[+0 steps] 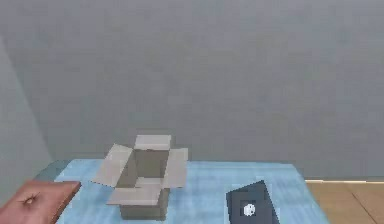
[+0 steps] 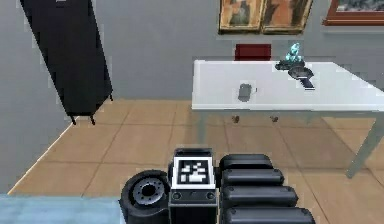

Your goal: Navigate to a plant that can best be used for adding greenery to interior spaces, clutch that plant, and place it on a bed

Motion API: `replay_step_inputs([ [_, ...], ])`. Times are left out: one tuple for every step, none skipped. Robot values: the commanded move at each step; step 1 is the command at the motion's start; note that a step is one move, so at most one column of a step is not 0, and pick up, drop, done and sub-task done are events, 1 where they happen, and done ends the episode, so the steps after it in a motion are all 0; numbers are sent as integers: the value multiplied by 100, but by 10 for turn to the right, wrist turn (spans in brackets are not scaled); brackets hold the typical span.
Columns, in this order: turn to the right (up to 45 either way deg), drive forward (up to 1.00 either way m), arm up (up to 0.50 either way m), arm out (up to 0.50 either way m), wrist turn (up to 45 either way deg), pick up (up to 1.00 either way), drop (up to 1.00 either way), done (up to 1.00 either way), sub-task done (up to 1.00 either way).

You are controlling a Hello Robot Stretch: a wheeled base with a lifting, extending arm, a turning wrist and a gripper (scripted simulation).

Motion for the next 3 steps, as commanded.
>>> replay_step_inputs([
  [330, 0, 0, 0, 0, 0, 0, 0, 0],
  [30, 0, 0, 0, 0, 0, 0, 0, 0],
  [-450, 0, 0, 0, 0, 0, 0, 0, 0],
])
